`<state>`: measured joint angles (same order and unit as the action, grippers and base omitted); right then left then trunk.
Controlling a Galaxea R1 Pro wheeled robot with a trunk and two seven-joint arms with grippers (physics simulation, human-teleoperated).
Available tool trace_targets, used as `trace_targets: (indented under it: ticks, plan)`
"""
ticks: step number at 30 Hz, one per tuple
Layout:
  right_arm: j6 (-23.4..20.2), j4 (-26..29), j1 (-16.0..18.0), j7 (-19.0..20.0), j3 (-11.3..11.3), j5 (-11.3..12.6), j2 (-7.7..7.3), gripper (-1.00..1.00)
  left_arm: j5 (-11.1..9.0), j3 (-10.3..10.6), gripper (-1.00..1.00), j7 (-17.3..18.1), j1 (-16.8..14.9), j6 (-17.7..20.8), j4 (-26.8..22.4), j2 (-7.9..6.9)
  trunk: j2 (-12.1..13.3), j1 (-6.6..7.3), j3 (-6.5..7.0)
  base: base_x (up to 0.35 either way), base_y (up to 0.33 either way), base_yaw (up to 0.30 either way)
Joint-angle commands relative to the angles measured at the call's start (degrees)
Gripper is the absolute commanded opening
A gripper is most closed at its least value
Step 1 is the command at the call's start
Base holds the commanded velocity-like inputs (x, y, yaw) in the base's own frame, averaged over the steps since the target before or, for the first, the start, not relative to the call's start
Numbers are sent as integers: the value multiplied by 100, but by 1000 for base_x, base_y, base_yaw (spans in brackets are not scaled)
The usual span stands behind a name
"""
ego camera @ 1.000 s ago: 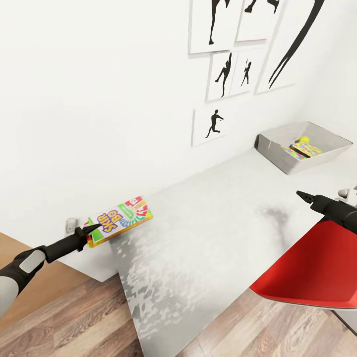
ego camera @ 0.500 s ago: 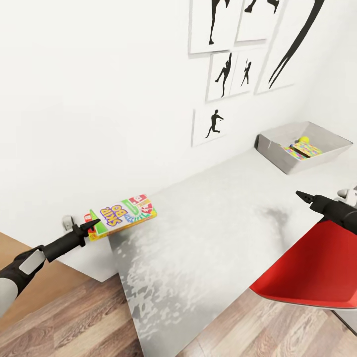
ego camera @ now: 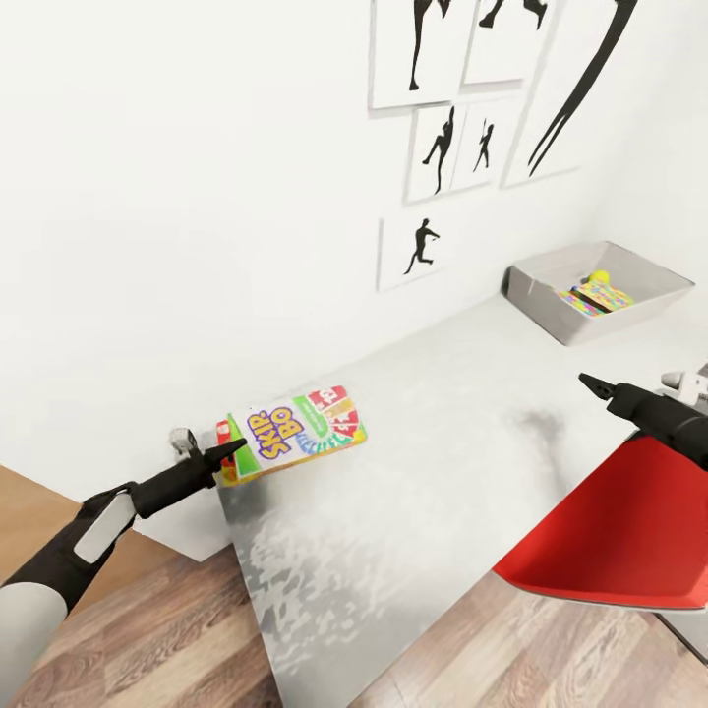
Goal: Put all the toys in the child's room - the three board games (two on the bed and one on the table), the two jigsaw puzzles on the table, and the tennis ball on the table - inside the toy box on the table in the child's room.
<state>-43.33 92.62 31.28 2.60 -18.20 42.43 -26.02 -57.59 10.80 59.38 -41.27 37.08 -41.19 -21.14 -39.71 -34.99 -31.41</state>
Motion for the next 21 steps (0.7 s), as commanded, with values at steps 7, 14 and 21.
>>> trace_targets:
  ticks: [7, 14, 21]
  plan:
    - [-35, 2, -8, 63, 344, -82, -78, 100, -744, -71, -100, -4431, 1481, 304, -3407, 1377, -6, -1, 50, 0, 0, -148]
    - [-48, 2, -2, 71, 342, -94, -189, 100, -794, -70, -100, -4511, 1738, 420, -3943, 1428, -6, -1, 110, -92, -35, -157]
    - [-50, 2, 1, 66, 348, -95, -205, 100, -783, -78, -100, -4523, 1878, 477, -4153, 1428, -6, -1, 169, -270, -127, -157]
